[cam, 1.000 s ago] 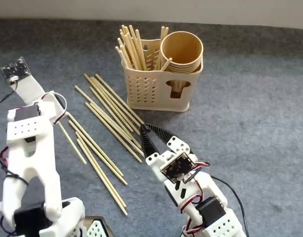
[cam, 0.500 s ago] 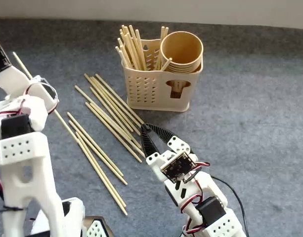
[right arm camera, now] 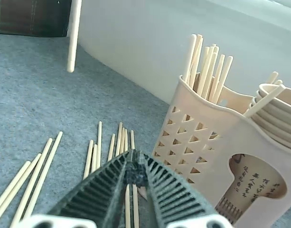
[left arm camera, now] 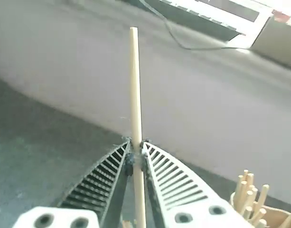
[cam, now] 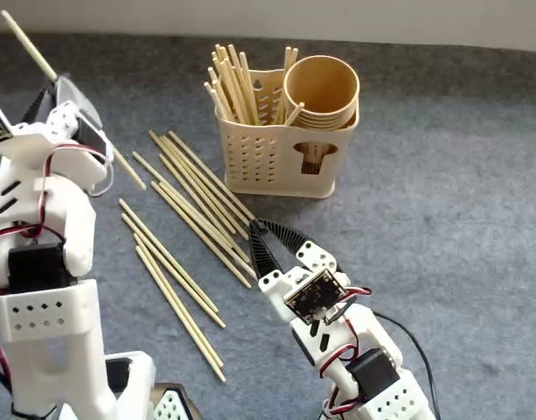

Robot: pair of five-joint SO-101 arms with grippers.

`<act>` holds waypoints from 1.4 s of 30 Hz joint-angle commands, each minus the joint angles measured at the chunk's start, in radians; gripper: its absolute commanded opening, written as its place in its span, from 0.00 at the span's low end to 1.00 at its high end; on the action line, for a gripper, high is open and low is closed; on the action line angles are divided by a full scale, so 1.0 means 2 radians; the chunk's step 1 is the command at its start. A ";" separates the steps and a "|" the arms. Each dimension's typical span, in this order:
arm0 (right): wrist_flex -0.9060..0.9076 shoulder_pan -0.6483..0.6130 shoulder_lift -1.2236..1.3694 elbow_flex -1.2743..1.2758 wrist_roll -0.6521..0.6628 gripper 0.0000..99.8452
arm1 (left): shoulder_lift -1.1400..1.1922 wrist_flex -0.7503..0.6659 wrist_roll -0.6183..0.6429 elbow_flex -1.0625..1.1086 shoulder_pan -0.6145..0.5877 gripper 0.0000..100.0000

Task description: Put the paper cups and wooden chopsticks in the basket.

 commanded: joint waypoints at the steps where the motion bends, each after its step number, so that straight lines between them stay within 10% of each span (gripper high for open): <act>1: 0.003 0.007 -0.007 0.051 0.005 0.01 | -0.015 -0.065 0.001 -0.029 0.044 0.01; 20: 0.003 0.007 -0.006 0.051 0.005 0.01 | -0.003 -0.236 -0.002 -0.026 0.181 0.01; 42: 0.003 0.007 -0.006 0.051 0.005 0.01 | 0.293 -0.275 0.000 -0.168 0.182 0.01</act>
